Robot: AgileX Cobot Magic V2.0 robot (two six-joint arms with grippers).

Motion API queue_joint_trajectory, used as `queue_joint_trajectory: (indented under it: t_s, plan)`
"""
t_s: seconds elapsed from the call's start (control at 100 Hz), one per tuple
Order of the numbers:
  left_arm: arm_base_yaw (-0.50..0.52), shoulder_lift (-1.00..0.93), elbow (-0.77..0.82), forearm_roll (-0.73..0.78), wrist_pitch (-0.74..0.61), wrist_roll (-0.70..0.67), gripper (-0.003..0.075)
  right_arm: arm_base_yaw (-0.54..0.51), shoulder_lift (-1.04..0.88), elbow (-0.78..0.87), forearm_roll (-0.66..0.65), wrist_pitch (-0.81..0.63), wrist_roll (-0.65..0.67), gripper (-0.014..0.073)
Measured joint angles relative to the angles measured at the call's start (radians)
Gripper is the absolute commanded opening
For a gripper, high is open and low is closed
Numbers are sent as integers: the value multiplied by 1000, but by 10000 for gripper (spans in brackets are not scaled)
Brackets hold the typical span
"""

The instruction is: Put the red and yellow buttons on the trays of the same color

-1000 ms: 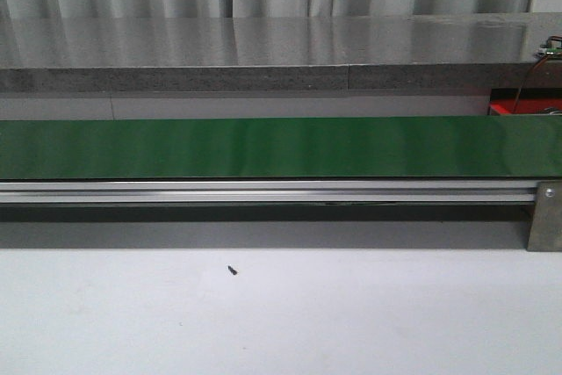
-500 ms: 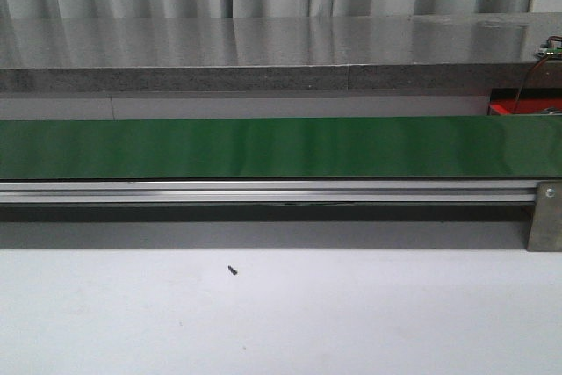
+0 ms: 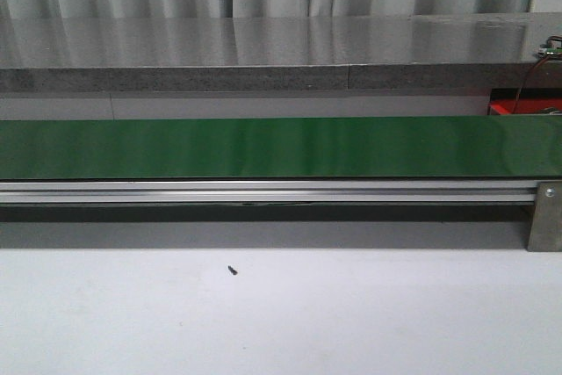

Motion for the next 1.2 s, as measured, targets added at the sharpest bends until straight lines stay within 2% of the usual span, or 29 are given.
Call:
queue_joint_trajectory:
  t_s: [0.18,0.32,0.46,0.69,0.99,1.2]
  plan:
    - [195,232,-242,2,57,-4,555,0,0,0,0,0,0,-118]
    - [286,439,-436,0,134,-5,554,0,0,0,0,0,0,-118]
    - [334,644,-613,8,193,-7,554,0,0,0,0,0,0,-118]
    - [350,932,-853,102,311,-7,545,0,0,0,0,0,0,-118]
    - [350,1191,-1041,181,325,-21,526,0,0,0,0,0,0,-118]
    - [350,1306,-1125,232,325,-28,526,0,0,0,0,0,0,-118]
